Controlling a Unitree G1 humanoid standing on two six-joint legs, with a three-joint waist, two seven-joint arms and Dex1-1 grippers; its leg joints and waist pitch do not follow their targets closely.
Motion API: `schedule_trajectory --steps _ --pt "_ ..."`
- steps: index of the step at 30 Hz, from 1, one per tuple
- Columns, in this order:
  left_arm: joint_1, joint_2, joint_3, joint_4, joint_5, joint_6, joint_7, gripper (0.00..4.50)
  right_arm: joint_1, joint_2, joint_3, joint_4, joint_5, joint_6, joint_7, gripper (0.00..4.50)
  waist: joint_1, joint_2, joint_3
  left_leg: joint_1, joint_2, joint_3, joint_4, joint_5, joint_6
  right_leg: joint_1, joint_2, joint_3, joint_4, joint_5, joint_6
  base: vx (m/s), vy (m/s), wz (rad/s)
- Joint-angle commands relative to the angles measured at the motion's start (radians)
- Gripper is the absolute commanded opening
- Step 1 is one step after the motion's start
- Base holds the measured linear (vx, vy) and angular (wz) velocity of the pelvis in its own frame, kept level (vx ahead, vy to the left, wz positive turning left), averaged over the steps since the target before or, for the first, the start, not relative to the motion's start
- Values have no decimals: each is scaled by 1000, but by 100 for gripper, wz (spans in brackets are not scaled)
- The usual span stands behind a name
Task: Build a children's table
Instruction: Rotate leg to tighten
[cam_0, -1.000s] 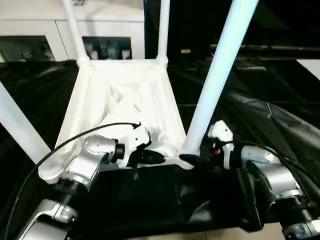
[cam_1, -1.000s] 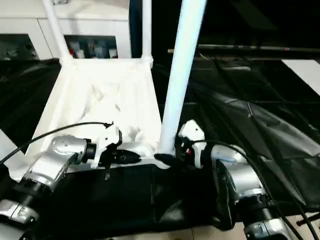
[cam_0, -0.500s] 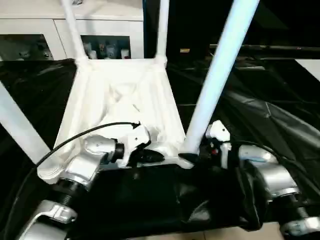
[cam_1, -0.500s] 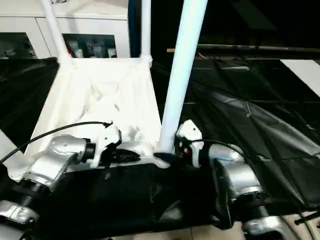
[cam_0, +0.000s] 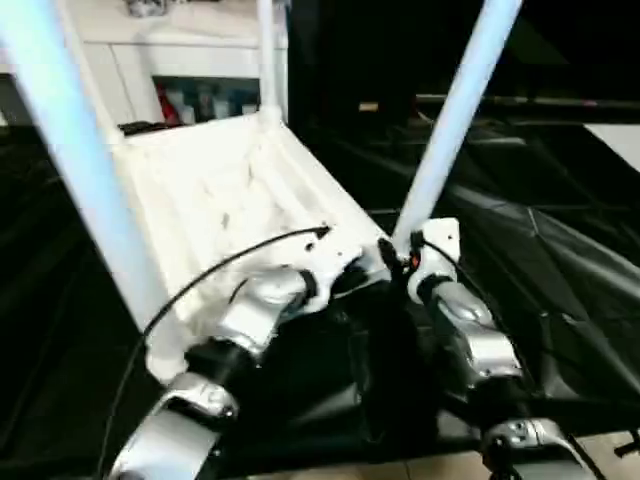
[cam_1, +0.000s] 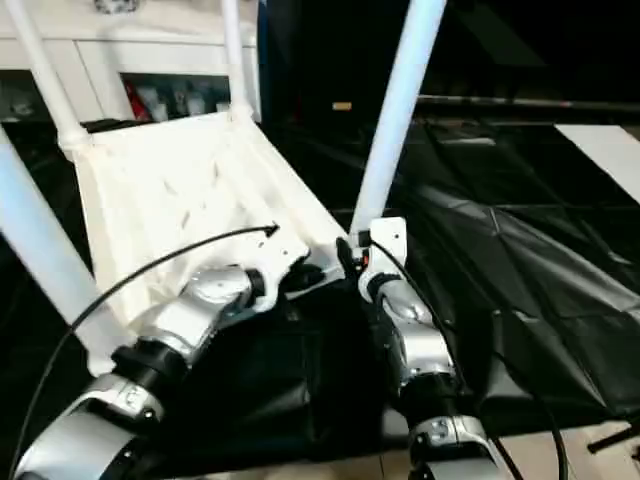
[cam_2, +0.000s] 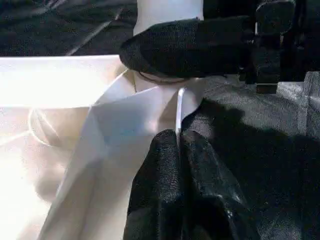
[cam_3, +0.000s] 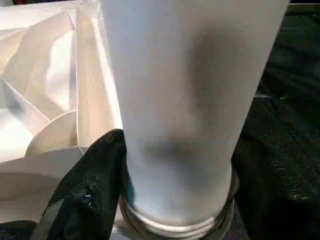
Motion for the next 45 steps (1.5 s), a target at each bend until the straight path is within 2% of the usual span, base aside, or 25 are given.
schedule_trajectory --steps 1,2,3,5,6,7,9,10,11,12,13,14,15,16,19,22,24,27,30,32,35,36,40,41,45 --pt "7 -17 -3 18 -24 -34 -11 0 15 42 44 13 6 -15 74 305 -1 -10 -54 10 42 -19 -70 -294 29 25 -44 22 -82 -298 -157 0 0 0" --pt "9 -13 -1 16 -27 -34 -15 0 14 39 43 12 8 -23 86 326 -2 -10 -54 8 42 -19 -70 -289 32 26 -44 22 -81 -288 -160 0 0 0" --pt "13 -2 2 13 -33 -44 -32 0 8 31 43 13 9 -31 102 340 -1 -17 -52 6 41 -19 -70 -279 40 28 -44 21 -78 -287 -164 0 0 0" --pt "23 20 10 4 -42 -61 -61 0 -1 11 41 2 29 -33 165 349 -2 -14 -54 2 44 -20 -70 -273 47 31 -48 20 -76 -279 -172 0 0 0" --pt "23 20 10 4 -42 -61 -61 0 -1 11 41 2 29 -33 165 374 -4 -14 -55 0 45 -21 -71 -263 46 32 -47 20 -74 -262 -176 0 0 0" --pt "33 43 16 -5 -48 -74 -87 0 -1 -23 59 -24 34 -33 236 382 -7 -20 -55 -1 45 -19 -69 -248 50 33 -44 18 -71 -231 -184 0 0 0" --pt "33 45 17 -5 -49 -75 -89 0 0 -26 61 -26 35 -32 242 387 -9 -18 -56 0 46 -17 -64 -222 62 34 -45 19 -66 -183 -201 0 0 0" --pt "40 60 18 -13 -52 -84 -109 0 7 -51 75 -50 45 -24 300 387 -9 -18 -57 1 47 -16 -63 -207 65 34 -45 20 -63 -159 -210 0 0 0" --pt "62 96 20 -45 -76 -96 -186 0 40 -132 122 -126 65 1 469 387 -4 -26 -60 -1 47 -15 -56 -146 88 46 -42 17 -53 -66 -230 0 0 0" --pt "65 102 21 -50 -80 -98 -197 0 44 -144 128 -137 68 4 493 387 -1 -25 -60 -5 46 -14 -52 -129 104 48 -42 18 -47 -30 -237 0 0 0" --pt "69 108 21 -55 -85 -101 -212 0 52 -162 138 -154 72 10 530 387 -1 -22 -60 -6 48 -13 -51 -119 118 45 -44 19 -44 -2 -242 0 0 0" --pt "94 151 15 -101 -120 -97 -313 0 82 -235 168 -222 89 42 659 387 -2 -23 -59 -4 50 -12 -51 -113 126 45 -42 18 -42 17 -256 0 0 0" --pt "95 153 14 -103 -122 -96 -317 0 83 -238 170 -225 89 43 664 387 1 -26 -58 0 51 -8 -47 -122 130 43 -40 20 -41 21 -266 0 0 0" --pt "104 170 9 -120 -132 -91 -353 0 91 -262 179 -244 91 52 702 387 -2 -26 -56 -2 53 -8 -49 -129 130 42 -41 21 -40 16 -270 0 0 0" --pt "133 242 -16 -176 -154 -64 -470 0 103 -321 204 -276 87 60 788 387 -2 -24 -48 7 56 -7 -55 -203 95 32 -41 22 -54 -119 -265 0 0 0" --pt "140 282 -27 -192 -139 -53 -489 0 97 -335 203 -270 81 53 806 387 -5 -20 -45 12 58 -9 -61 -257 55 25 -41 23 -61 -220 -245 0 0 0" --pt "142 314 -21 -217 -127 -60 -479 0 93 -349 205 -275 87 56 819 387 -4 -20 -44 15 60 -11 -63 -284 33 22 -41 23 -64 -255 -233 0 0 0" --pt "147 330 2 -268 -147 -44 -478 0 100 -364 205 -299 98 73 834 387 -5 -21 -43 13 58 -12 -66 -302 15 22 -40 23 -64 -279 -215 0 0 0" --pt "158 358 16 -344 -173 -6 -500 0 112 -375 201 -324 105 89 850 387 -3 -21 -44 13 58 -13 -65 -292 13 23 -43 25 -64 -282 -205 0 0 0" --pt "162 370 18 -373 -178 9 -509 21 118 -379 201 -331 105 88 853 389 -3 -19 -44 13 56 -11 -62 -281 17 19 -39 25 -63 -265 -211 0 0 0" --pt "167 413 17 -450 -189 83 -540 21 128 -389 196 -340 104 84 859 389 -1 -17 -46 12 56 -11 -62 -253 18 22 -38 25 -57 -224 -222 0 0 0" --pt "167 416 16 -456 -189 89 -542 50 129 -389 195 -341 104 84 859 390 -1 -18 -46 11 56 -10 -62 -251 18 22 -37 24 -55 -216 -224 0 0 0" --pt "161 433 -3 -468 -164 86 -543 61 130 -393 193 -339 103 81 863 390 1 -16 -50 11 53 -9 -57 -212 29 25 -34 23 -49 -149 -238 0 0 0" --pt "160 441 -24 -473 -151 91 -551 81 131 -396 194 -341 102 83 862 390 2 -12 -50 12 53 -9 -56 -208 30 26 -33 23 -47 -128 -244 0 0 0" --pt "158 423 -49 -464 -144 132 -535 110 132 -400 194 -347 98 92 857 390 1 -12 -50 13 51 -7 -55 -216 28 28 -33 24 -48 -131 -246 0 0 0"
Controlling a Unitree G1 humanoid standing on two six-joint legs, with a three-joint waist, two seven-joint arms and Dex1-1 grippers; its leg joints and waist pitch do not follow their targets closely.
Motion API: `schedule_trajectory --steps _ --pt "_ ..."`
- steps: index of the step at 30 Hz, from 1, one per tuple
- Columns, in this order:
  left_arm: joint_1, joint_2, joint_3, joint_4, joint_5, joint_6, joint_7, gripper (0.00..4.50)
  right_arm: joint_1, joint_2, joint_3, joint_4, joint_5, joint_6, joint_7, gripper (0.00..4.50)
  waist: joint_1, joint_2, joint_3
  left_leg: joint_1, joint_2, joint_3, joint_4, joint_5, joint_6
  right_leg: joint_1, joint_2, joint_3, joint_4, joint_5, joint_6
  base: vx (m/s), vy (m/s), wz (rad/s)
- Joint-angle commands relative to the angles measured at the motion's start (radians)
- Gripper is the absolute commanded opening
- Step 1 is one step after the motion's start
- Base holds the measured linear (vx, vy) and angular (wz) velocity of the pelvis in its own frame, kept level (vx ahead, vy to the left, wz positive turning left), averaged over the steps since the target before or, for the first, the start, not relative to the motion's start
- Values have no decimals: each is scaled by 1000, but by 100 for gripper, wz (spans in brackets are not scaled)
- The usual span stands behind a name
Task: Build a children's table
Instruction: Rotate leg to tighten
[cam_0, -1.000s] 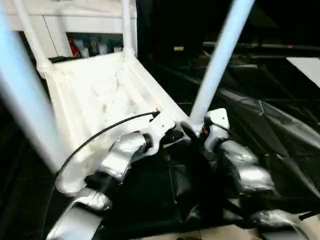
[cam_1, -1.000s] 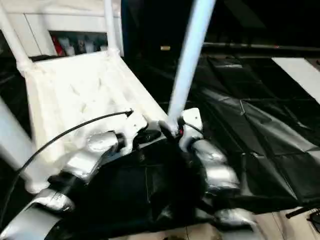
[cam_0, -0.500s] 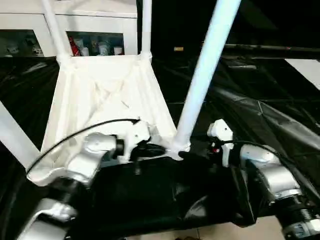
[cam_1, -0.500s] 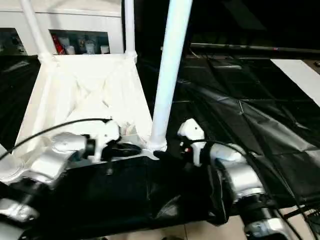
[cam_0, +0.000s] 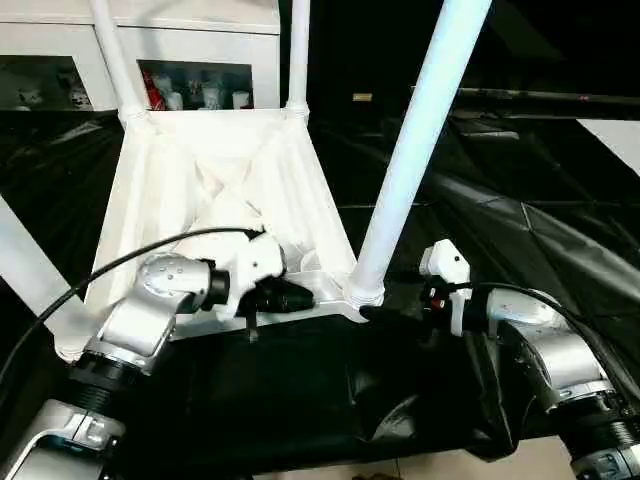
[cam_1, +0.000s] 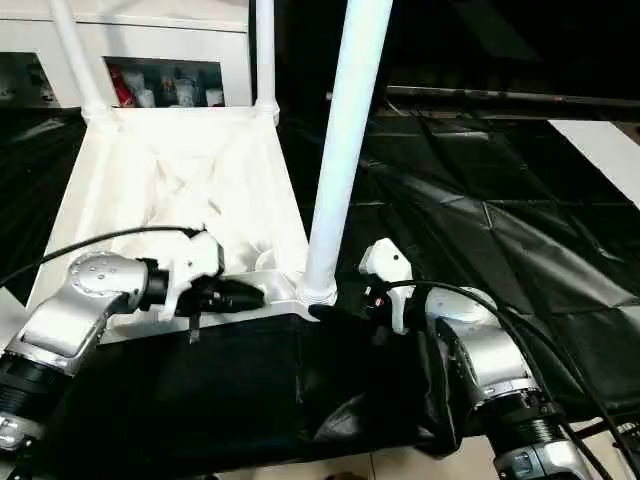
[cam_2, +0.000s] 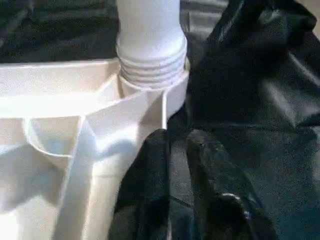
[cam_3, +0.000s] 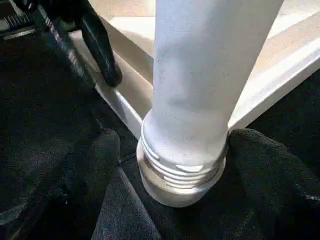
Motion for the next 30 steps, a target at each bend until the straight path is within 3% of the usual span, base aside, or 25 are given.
schedule_trajectory --steps 1,8,16,22,30 --pt "-10 -13 -23 -3 13 22 13 110 10 -18 -9 -19 -2 9 5 390 3 10 -64 25 35 -13 -67 -215 27 45 -46 25 -57 -141 -235 0 0 0" --pt "-30 -31 -41 46 67 -4 74 167 11 -21 -5 -21 -9 7 1 390 3 11 -61 26 34 -16 -69 -270 9 41 -46 25 -67 -227 -212 0 0 0" --pt "-45 -29 -49 60 77 -8 99 167 12 -22 2 -26 -9 7 5 390 2 8 -58 26 34 -21 -71 -324 -8 34 -47 24 -75 -334 -177 0 0 0" --pt "-62 -50 -27 80 72 -26 130 167 10 -22 5 -25 -10 7 5 390 2 8 -60 24 33 -21 -69 -313 -6 34 -46 24 -74 -324 -175 0 0 0" --pt "-67 -38 -51 112 88 -40 126 167 5 -18 10 -12 -17 -7 6 390 4 10 -67 21 33 -19 -64 -237 15 42 -44 22 -60 -180 -211 0 0 0"
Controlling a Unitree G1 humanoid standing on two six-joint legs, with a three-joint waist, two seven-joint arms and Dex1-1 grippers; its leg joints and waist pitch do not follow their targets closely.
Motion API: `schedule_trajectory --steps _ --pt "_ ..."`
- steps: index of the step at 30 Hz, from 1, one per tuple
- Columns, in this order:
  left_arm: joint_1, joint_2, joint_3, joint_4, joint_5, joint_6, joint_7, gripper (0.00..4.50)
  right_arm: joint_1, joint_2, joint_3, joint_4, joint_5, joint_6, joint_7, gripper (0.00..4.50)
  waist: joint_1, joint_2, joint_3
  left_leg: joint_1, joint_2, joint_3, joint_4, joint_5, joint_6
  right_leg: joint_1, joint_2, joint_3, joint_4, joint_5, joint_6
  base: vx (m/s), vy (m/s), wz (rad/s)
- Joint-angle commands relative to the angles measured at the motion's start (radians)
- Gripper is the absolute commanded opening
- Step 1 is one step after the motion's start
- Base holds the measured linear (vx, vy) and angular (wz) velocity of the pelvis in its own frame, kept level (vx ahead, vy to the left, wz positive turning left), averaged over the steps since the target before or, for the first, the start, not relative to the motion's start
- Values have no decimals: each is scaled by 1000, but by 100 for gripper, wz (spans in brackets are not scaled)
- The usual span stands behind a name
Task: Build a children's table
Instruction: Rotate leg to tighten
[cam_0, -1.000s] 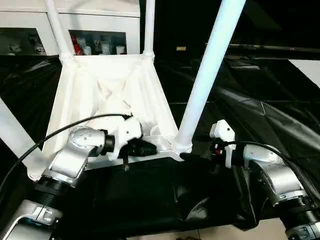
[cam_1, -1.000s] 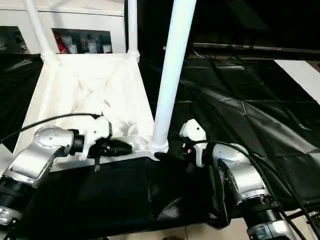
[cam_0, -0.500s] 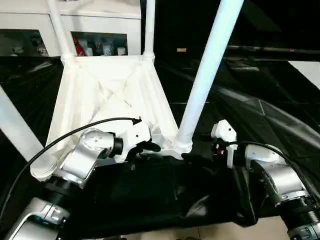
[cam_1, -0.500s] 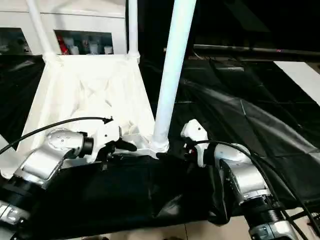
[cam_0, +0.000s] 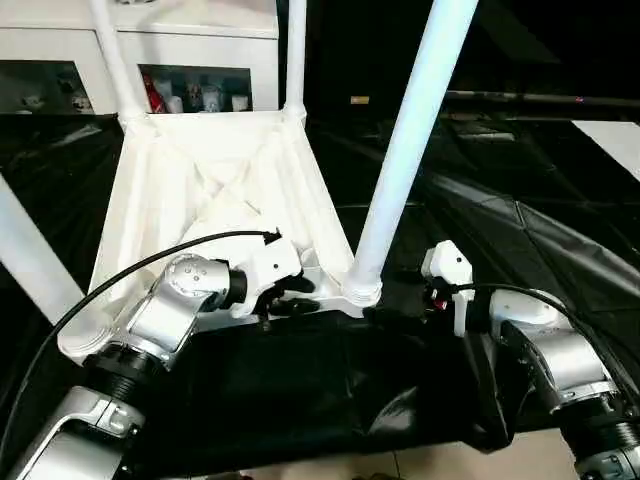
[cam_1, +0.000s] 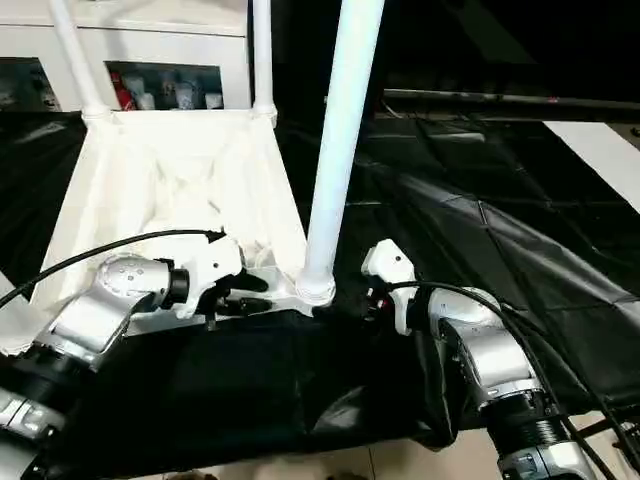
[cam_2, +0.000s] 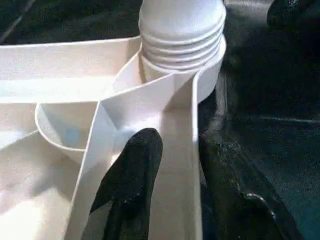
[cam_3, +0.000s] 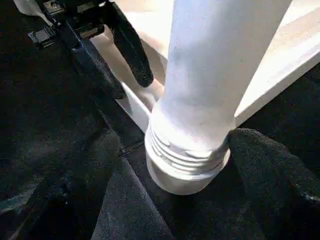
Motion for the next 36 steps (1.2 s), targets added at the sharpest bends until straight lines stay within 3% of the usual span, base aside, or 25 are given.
schedule_trajectory --steps 1,6,14,19,22,23,27,36 --pt "-10 5 -13 -6 5 5 -14 167 1 -9 7 -7 -7 -9 7 390 3 9 -68 19 32 -16 -67 -224 22 45 -44 22 -65 -153 -220 0 0 0" --pt "-5 12 -15 -8 -3 17 -28 142 0 -9 7 0 -11 -20 6 390 4 9 -66 21 32 -15 -66 -224 30 46 -45 22 -64 -140 -237 0 0 0" --pt "4 10 -4 -8 -16 26 -31 90 -3 -1 8 11 -19 -33 -2 390 5 9 -62 24 33 -16 -70 -271 10 42 -47 24 -72 -227 -214 0 0 0" --pt "26 15 -13 -29 -23 38 -55 66 -7 10 14 35 -41 -58 -27 390 5 5 -64 21 32 -15 -69 -253 13 42 -46 23 -69 -208 -218 0 0 0" --pt "35 16 -17 -38 -31 44 -68 37 -28 29 2 74 -58 -66 -80 390 3 9 -64 22 32 -15 -69 -250 11 41 -45 23 -69 -211 -221 0 0 0" --pt "36 14 -16 -40 -34 43 -70 31 -34 35 -5 84 -54 -59 -90 390 4 6 -64 22 33 -15 -68 -244 11 42 -46 24 -68 -202 -220 0 0 0" --pt "41 -2 -4 -42 -56 26 -70 5 -52 50 -15 107 -30 -42 -82 427 4 5 -66 22 32 -14 -68 -234 15 44 -45 23 -65 -178 -227 0 0 0" --pt "64 -4 -27 -63 -63 32 -92 0 -94 87 27 177 -65 -91 -73 445 7 7 -66 24 34 -13 -67 -224 18 43 -46 23 -63 -172 -233 0 0 0"
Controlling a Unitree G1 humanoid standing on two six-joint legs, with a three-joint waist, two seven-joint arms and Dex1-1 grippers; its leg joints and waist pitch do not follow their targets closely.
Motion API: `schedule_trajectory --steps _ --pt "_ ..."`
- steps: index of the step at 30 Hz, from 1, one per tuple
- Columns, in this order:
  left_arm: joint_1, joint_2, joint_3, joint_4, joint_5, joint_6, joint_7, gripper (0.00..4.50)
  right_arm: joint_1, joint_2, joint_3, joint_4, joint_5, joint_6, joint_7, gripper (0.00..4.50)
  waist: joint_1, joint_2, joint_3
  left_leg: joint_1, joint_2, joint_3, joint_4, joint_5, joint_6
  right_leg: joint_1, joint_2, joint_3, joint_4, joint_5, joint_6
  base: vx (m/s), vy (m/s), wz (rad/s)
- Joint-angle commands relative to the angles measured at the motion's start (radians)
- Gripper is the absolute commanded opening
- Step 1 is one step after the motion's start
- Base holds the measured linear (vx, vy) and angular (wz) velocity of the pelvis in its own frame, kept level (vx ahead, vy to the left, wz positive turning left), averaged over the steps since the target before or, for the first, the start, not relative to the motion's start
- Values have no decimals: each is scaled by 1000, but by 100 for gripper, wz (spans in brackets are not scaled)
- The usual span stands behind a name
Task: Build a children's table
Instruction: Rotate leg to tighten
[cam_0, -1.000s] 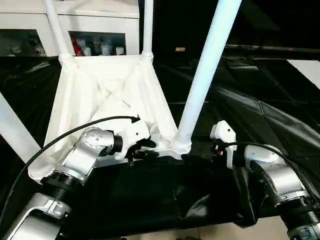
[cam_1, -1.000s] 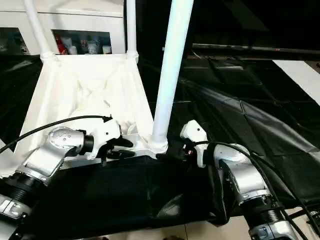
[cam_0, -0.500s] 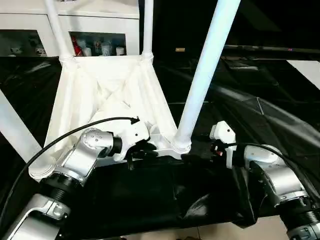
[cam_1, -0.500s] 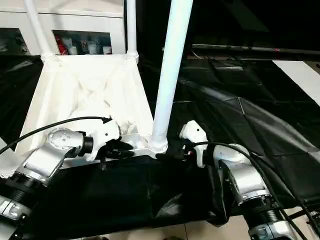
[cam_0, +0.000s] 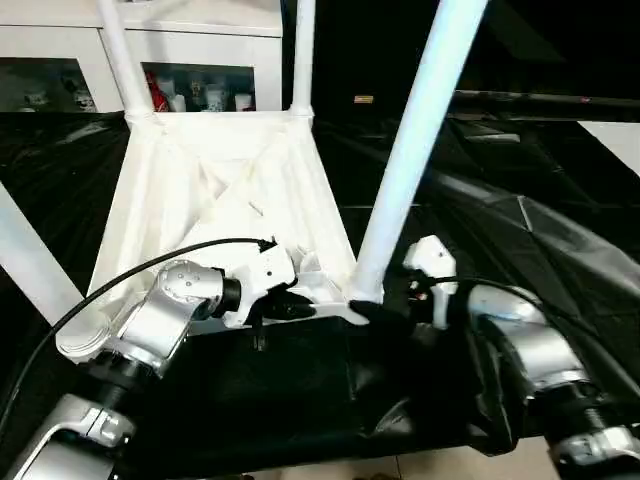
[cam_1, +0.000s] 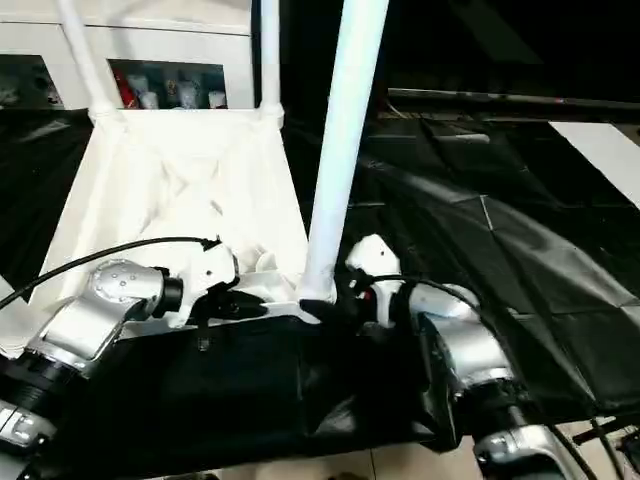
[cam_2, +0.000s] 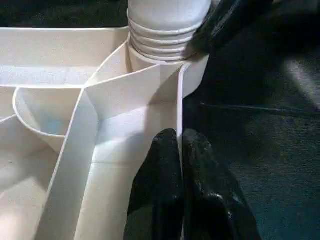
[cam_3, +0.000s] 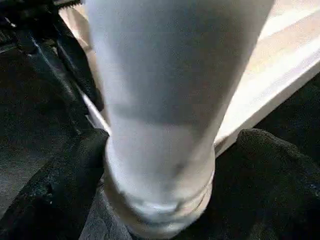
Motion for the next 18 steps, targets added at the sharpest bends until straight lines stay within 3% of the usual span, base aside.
schedule_trajectory --steps 1,4,5,18 --pt "20 -16 -29 -11 -21 -4 -21 0 -21 -6 11 20 -23 -20 -1 445 0 5 -65 24 33 -13 -67 -223 18 43 -45 23 -63 -170 -233 0 0 0" --pt "20 -18 -28 -9 -17 -5 -16 0 -36 -3 13 48 -32 -20 -1 445 3 4 -64 25 33 -12 -68 -229 16 42 -45 24 -64 -181 -228 0 0 0" --pt "19 -18 -28 -7 -15 -7 -15 0 -41 -1 12 59 -37 -21 -8 419 3 5 -64 24 33 -13 -68 -229 15 42 -46 24 -64 -182 -227 0 0 0" --pt "16 -39 -16 29 -13 -8 9 0 -36 26 -22 105 -26 -51 -36 317 1 7 -65 24 32 -12 -66 -224 21 43 -45 24 -63 -171 -232 0 0 0"
